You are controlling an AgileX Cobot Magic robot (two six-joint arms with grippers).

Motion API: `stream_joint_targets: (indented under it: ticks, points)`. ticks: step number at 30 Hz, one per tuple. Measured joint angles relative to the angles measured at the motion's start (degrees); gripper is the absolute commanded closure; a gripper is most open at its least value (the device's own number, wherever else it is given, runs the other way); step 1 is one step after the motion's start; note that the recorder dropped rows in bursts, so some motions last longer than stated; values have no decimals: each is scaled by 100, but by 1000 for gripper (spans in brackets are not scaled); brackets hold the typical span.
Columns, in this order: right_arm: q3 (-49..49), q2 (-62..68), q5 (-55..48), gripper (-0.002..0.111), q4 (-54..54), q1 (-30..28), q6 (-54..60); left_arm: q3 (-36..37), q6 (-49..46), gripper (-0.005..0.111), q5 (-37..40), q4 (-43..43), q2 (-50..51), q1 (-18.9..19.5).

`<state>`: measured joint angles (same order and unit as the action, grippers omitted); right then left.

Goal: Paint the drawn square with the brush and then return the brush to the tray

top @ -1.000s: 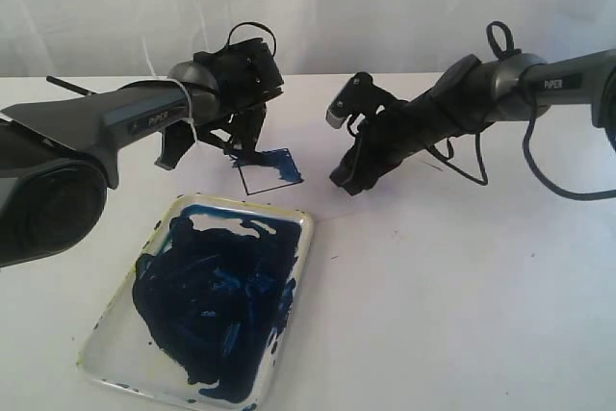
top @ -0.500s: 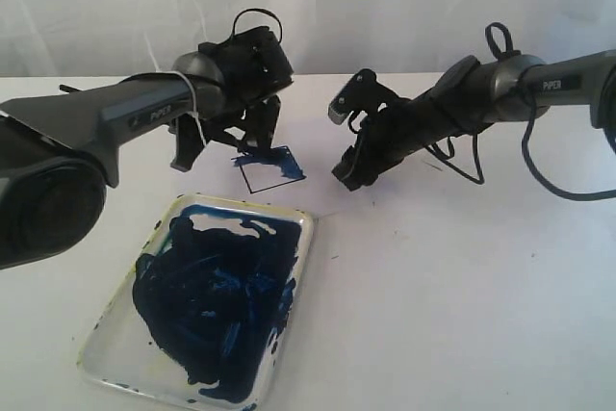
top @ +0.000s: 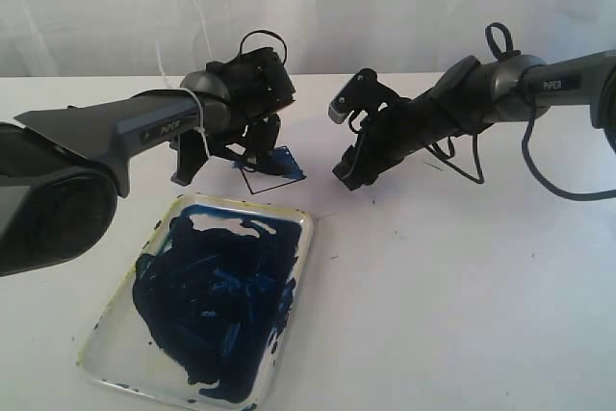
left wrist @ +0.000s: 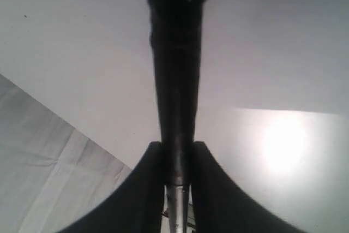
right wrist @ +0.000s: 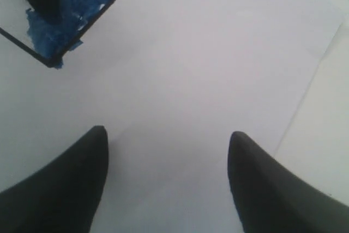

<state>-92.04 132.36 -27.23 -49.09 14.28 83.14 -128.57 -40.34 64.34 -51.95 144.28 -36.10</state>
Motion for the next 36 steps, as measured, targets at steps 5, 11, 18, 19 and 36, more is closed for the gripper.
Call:
stream_joint_targets:
  ticks: [5,11,18,19,36]
  points:
    - [0,0,0,48,0,0,0,0,43,107,0,-276,0,116]
    - [0,0,0,48,0,0,0,0,70,107,0,-485,0,216]
    - [0,0,0,48,0,0,0,0,260,107,0,-485,0,133]
    - [0,0,0,48,0,0,0,0,260,107,0,-485,0,87]
    - [0,0,0,48,0,0,-10,0,269,107,0,-474,0,44]
